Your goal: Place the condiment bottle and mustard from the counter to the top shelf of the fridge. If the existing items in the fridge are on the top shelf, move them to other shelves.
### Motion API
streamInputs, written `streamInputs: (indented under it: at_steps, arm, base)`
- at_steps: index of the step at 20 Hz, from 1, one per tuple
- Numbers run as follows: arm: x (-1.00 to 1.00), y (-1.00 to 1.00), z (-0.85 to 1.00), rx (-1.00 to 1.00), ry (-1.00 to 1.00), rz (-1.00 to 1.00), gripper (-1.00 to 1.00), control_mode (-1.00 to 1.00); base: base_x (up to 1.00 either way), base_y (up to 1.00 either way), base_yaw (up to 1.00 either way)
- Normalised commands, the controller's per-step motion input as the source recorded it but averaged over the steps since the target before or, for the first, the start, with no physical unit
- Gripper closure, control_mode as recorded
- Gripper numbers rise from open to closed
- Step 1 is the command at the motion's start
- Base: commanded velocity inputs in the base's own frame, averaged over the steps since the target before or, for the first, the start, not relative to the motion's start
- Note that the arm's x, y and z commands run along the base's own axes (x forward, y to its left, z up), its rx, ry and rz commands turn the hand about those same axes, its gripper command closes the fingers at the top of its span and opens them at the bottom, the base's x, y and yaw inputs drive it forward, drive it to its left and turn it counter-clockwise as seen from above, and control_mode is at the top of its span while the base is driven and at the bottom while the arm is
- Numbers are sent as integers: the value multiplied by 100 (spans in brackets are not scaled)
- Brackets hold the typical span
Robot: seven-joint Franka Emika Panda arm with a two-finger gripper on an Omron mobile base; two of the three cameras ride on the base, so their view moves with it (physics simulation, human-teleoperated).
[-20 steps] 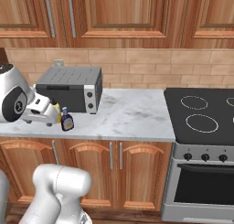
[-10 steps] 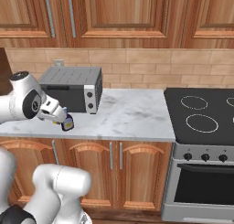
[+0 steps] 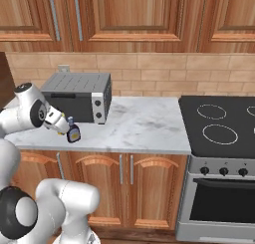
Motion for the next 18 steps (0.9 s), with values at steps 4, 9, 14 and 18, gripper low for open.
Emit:
streamInputs:
  at_steps: [4,9,14,18]
  arm:
    - [18,0,-19,0,0,0,-100,-100]
    - [4,0,-17,0,0,1,-100,-100]
    - [1,0,-16,0,0,2,-100,-100]
    - [8,0,-13,0,0,0,-100,-100]
  base:
    - [0,0,0]
    - [0,0,0]
    - [0,0,0]
    - [0,0,0]
